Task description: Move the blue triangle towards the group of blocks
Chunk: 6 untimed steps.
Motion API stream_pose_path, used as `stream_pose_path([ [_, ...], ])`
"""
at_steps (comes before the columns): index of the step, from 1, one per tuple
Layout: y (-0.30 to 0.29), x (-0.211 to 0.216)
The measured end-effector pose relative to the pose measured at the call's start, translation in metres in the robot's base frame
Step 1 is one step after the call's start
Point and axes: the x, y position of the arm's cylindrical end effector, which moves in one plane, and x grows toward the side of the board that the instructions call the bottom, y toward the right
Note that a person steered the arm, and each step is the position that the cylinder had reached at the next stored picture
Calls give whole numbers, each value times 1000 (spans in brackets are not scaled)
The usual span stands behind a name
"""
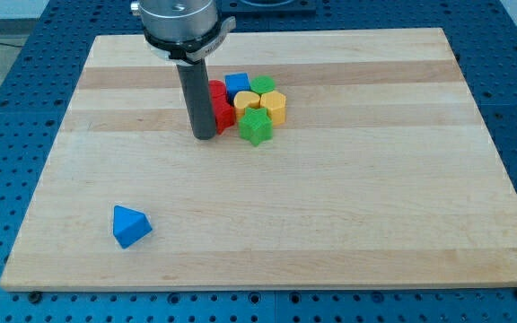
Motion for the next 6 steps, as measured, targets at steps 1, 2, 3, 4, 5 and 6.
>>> stream_pose_path([
  [1,0,13],
  [2,-18,19],
  [3,-71,28],
  [4,-112,59],
  [5,-132,98],
  [6,-141,135],
])
